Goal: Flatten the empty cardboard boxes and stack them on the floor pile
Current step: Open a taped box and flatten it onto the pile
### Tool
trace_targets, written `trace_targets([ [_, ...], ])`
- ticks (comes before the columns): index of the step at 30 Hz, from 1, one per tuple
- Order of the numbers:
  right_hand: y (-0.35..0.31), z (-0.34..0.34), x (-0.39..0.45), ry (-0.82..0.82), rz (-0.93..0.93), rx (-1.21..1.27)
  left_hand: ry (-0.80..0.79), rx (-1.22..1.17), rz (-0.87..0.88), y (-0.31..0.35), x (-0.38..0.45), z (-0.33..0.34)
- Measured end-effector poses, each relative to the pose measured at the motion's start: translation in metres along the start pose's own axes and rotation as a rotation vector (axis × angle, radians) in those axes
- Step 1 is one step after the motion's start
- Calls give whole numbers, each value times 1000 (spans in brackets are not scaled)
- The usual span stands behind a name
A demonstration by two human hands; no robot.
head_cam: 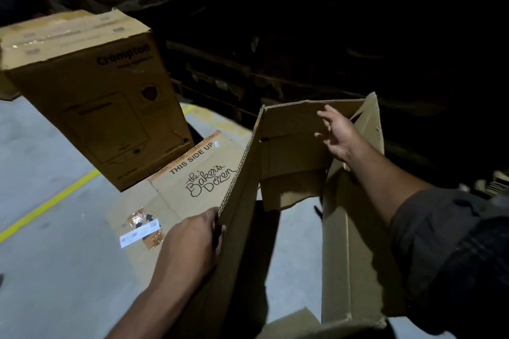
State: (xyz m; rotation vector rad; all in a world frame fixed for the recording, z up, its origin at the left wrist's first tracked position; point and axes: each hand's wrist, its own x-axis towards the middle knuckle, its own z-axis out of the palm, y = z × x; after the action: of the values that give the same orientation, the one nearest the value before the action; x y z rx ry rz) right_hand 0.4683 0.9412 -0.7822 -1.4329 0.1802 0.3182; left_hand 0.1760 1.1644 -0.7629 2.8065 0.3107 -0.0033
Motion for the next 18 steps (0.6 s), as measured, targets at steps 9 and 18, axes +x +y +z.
trace_targets([
  [9,9,-50,-138,556,-476,-1379,-19,20,-34,18,3,4],
  [18,72,-58,-271,292,120,-468,-218,-141,-100,22,-30,1],
])
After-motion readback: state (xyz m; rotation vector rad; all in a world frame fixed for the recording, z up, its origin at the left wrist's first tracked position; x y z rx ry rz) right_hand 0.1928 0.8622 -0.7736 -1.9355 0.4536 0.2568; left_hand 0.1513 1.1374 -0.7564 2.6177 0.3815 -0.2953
